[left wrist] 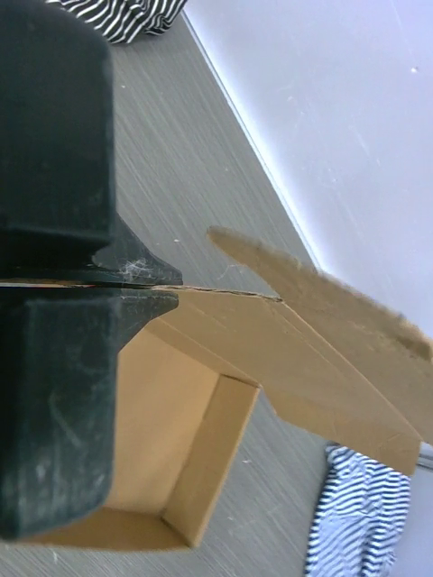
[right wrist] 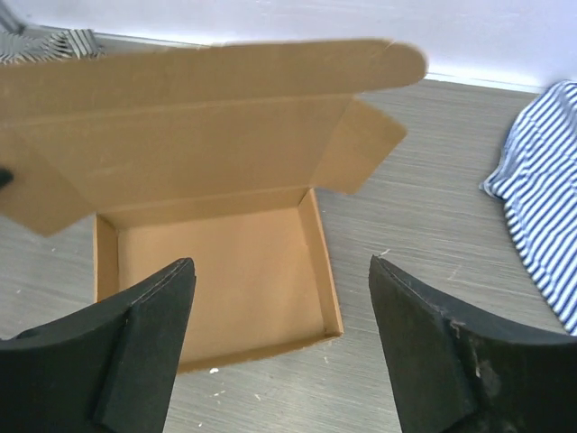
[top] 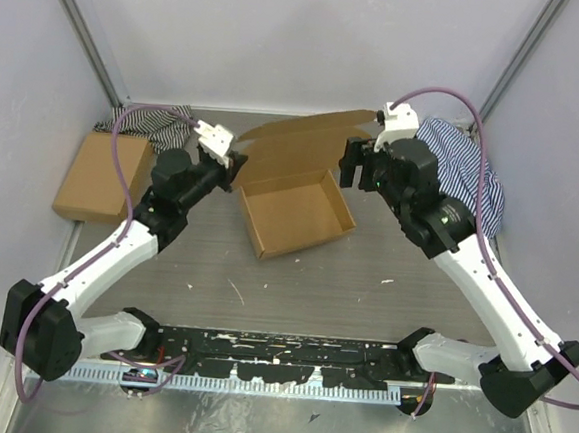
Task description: Fold the paper box
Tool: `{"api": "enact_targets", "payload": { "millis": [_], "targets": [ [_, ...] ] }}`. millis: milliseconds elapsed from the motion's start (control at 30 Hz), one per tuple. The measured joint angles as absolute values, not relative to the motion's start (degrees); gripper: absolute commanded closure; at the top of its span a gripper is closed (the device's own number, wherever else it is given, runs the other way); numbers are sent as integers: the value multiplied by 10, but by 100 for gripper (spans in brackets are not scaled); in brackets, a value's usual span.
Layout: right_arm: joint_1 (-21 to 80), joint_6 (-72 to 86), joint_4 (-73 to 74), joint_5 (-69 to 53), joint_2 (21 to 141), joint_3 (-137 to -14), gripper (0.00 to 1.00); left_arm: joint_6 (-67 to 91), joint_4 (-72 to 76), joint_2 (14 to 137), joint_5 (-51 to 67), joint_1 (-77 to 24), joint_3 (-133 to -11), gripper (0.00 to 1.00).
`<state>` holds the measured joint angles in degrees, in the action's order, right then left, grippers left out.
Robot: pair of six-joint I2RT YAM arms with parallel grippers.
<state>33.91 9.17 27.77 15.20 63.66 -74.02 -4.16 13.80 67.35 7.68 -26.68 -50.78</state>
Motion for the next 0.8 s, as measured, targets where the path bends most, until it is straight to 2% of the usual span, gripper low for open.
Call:
{"api": "enact_targets", "payload": {
  "millis": [233,500,800],
  "targets": [
    [286,63,365,173,712,-842,13,-92,208,666,41,-281,-435,98],
    [133,-3,389,14,811,-885,20,-125,233,643,20,-281,-435,97],
    [116,-125,363,-142,922,-908,26,-121,239,647,18,-281,-435,96]
  ]
}}
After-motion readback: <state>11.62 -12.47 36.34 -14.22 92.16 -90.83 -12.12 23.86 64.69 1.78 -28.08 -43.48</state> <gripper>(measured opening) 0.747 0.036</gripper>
